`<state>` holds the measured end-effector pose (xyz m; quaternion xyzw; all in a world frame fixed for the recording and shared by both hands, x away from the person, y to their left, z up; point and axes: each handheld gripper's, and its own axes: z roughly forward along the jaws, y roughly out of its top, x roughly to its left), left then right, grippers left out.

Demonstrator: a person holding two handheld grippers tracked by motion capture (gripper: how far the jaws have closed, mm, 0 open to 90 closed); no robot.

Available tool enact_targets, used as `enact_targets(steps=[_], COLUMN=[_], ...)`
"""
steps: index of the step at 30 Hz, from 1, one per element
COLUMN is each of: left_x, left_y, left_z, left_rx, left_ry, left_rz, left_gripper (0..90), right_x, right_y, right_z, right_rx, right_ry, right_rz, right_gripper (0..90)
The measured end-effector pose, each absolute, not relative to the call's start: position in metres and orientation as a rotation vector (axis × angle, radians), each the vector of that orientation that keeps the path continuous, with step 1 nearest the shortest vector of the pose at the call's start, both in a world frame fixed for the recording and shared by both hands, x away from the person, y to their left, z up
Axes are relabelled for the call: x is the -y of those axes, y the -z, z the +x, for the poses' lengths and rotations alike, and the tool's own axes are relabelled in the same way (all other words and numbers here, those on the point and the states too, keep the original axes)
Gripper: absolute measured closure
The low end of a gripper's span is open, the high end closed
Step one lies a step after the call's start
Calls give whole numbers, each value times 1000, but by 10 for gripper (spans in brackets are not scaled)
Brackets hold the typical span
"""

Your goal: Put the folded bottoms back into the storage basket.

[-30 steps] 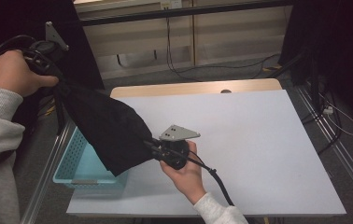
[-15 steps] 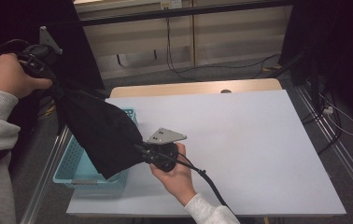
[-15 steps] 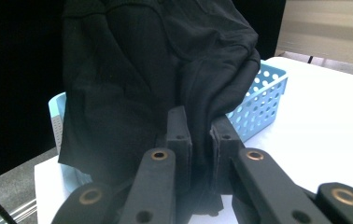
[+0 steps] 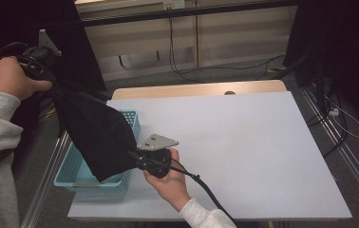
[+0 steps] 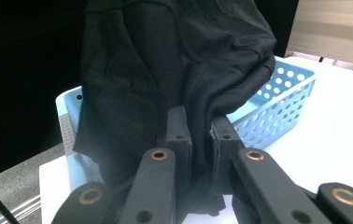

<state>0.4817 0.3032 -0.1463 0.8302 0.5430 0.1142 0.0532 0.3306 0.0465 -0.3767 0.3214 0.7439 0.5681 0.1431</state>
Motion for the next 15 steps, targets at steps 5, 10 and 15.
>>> enact_targets(steps=[5,10,15], left_x=[-308,-312,-319], left_y=[150,155,160], left_z=[487,494,504], left_rx=[-1657,-1661,-1668], left_ry=[-357,-359,-385], left_rz=[2508,2504,2483], left_gripper=[872,872,873], right_x=[-52,-59,-71], right_y=[379,382,383], right_z=[330,330,330], right_rx=[-2144,-2147,-2145], right_ry=[-1638,-1645,-1666], right_rz=[916,914,903], right_gripper=[812,811,809])
